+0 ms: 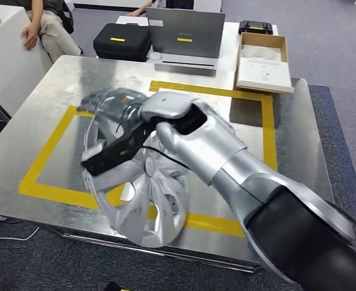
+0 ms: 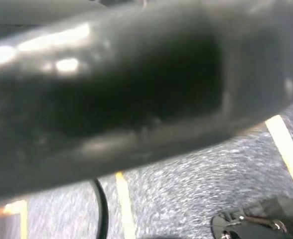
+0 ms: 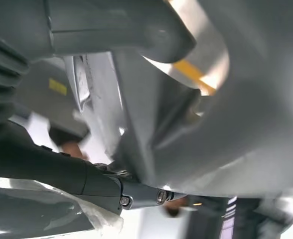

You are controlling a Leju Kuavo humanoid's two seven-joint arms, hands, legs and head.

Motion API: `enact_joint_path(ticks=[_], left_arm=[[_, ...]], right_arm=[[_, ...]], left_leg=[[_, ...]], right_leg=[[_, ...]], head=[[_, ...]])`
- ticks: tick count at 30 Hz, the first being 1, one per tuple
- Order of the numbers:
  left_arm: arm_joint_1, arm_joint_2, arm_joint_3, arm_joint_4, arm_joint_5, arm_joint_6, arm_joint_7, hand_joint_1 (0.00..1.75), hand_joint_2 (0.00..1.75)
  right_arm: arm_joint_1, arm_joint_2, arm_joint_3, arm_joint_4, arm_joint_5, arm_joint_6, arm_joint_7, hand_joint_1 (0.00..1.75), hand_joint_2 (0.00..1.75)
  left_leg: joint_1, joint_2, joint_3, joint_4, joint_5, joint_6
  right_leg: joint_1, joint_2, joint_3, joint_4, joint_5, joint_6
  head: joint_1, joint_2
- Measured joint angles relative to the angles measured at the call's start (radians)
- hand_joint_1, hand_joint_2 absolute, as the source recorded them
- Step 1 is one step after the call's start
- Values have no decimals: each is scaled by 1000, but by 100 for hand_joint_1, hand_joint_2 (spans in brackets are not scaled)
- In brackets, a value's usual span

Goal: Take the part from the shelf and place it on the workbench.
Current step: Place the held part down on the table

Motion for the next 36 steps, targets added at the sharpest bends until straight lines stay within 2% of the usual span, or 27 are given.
enact_joint_path(ticks=[2, 3, 5, 6, 7, 8, 10, 12, 13, 15, 17, 18, 20, 21, 22, 23, 24, 26, 27, 28, 30, 32, 33, 34, 36], left_arm=[[0, -1, 2, 0, 4, 5, -3, 0, 0], [0, -3, 3, 0, 4, 6, -5, 0, 0], [4, -6, 3, 0, 3, 6, -8, 0, 0], [5, -7, 3, 0, 2, 6, -11, 0, 0], [6, -7, 3, 0, -1, 7, -13, 0, 0], [6, -8, 3, 0, -4, 8, -14, 0, 0], [4, -11, 3, 0, -13, 6, -15, 0, 0], [4, -16, 1, 0, -23, -2, -15, 0, 0], [4, -18, -1, 0, -27, -6, -15, 0, 0], [3, -21, -6, 0, -35, -13, -15, 0, 0], [3, -23, -12, 0, -40, -14, -15, 0, 0], [3, -23, -14, 0, -41, -14, -15, 0, 0], [3, -22, -17, 0, -42, -14, -12, 0, 0], [3, -21, -18, 0, -42, -14, -10, 0, 0], [4, -21, -19, 0, -42, -14, -8, 0, 0], [4, -20, -21, 0, -42, -14, -6, 0, 0], [4, -19, -21, 0, -42, -14, -5, 0, 0], [3, -17, -22, 0, -42, -14, -5, 0, 0], [2, -16, -22, 0, -42, -14, -5, 0, 0], [1, -16, -22, 0, -43, -14, -4, 0, 0], [1, -15, -23, 0, -43, -14, -3, 0, 0], [2, -16, -23, 0, -43, -14, -5, 0, 0], [1, -16, -23, 0, -44, -14, -8, 0, 0], [0, -17, -23, 0, -45, -13, -11, 0, 0], [0, -18, -24, 0, -45, -10, -18, 0, 0]], right_arm=[[23, 0, 155, -10, 51, -20, 3, 0, 0], [35, -1, 210, -10, 65, -51, 1, 0, 0], [41, -2, 303, -4, 114, -161, -6, 0, 0], [37, -3, 341, 2, 158, -231, -18, 0, 0], [32, -3, 375, 10, 207, -295, -37, 0, 0], [26, -4, 405, 20, 252, -348, -61, 0, 0], [12, -8, 443, 37, 294, -431, -99, 0, 0], [-6, -15, 455, 48, 266, -505, -96, 0, 0], [-12, -19, 455, 52, 241, -541, -83, 0, 0], [-14, -31, 444, 61, 187, -607, -52, 0, 0], [-14, -40, 423, 68, 151, -657, -33, 0, 0], [-13, -42, 412, 71, 142, -670, -33, 0, 0], [-6, -44, 402, 78, 138, -675, -44, 0, 0], [1, -45, 400, 81, 139, -673, -49, 0, 0], [9, -46, 400, 85, 139, -671, -53, 0, 0], [14, -46, 399, 88, 139, -671, -54, 0, 0], [17, -47, 398, 90, 139, -671, -54, 0, 0], [18, -47, 394, 92, 139, -671, -55, 0, 0], [18, -47, 392, 93, 139, -670, -55, 0, 0], [18, -47, 391, 95, 140, -668, -57, 0, 0], [19, -48, 391, 97, 141, -662, -61, 0, 0], [19, -48, 390, 99, 141, -657, -61, 0, 0], [19, -48, 389, 99, 139, -658, -56, 0, 0], [19, -48, 388, 99, 136, -661, -48, 0, 0], [21, -48, 378, 100, 119, -677, -23, 0, 0]], left_leg=[[5, -4, 5, -6, 3, 12], [7, -6, 4, -8, 5, 17], [4, -4, -1, -7, 6, 21], [3, -1, -2, -6, 6, 22], [1, 1, -3, -6, 7, 22], [-1, 2, -2, -6, 7, 22], [-4, 2, -1, -5, 7, 22], [-6, 2, -4, -3, 9, 18], [-5, 3, -6, -3, 10, 15], [-4, 4, -8, -5, 13, 5], [-4, 4, -16, 16, -4, -5], [-3, 4, -32, 54, -28, -11], [1, 4, -86, 185, -92, -23], [4, 4, -112, 244, -114, -27], [6, 4, -125, 275, -118, -31], [8, 4, -120, 264, -102, -33], [10, 4, -97, 217, -71, -34], [11, 4, -32, 79, -10, -34], [11, 4, -10, 32, 3, -30], [10, 3, 0, 7, 5, -26], [8, 2, -1, 1, 1, -11], [10, 3, 0, -3, 5, 3], [11, 4, 0, -5, 7, 9], [11, 4, 0, -6, 7, 13], [10, 4, -1, -5, 7, 17]], right_leg=[[1, -4, -13, 32, -29, 10], [1, -5, -37, 78, -56, 14], [0, -5, -105, 211, -117, 17], [0, -5, -131, 262, -131, 17], [0, -5, -141, 282, -128, 16], [1, -5, -130, 262, -105, 13], [4, -5, -62, 127, -38, -2], [10, -6, -1, 14, -3, -14], [12, -6, 10, -6, -2, -17], [13, -5, 15, -14, 3, -19], [6, -6, 19, -24, 11, -23], [2, -7, 22, -29, 14, -26], [-1, -7, 23, -30, 15, -28], [-1, -7, 23, -29, 15, -29], [-1, -7, 22, -28, 15, -29], [-2, -6, 22, -27, 14, -28], [-3, -5, 23, -24, 13, -26], [-3, -3, 21, -16, 7, -18], [-1, -2, 17, -12, 5, -13], [1, -1, 13, -9, 4, -9], [3, -2, 9, -8, 5, -1], [1, -2, -3, 10, -11, 9], [0, -3, -20, 44, -33, 13], [-1, -3, -48, 102, -63, 17], [-3, -3, -116, 241, -119, 21]], head=[[4, 0], [8, 0], [16, 0], [16, 0], [16, 0], [16, 0], [17, 0], [15, 0], [14, 0], [14, 0], [13, 0], [11, 0], [10, 0], [10, 0], [10, 0], [10, 0], [10, 0], [9, 0], [9, 0], [9, 0], [9, 0], [10, 0], [11, 0], [12, 0], [13, 0]])
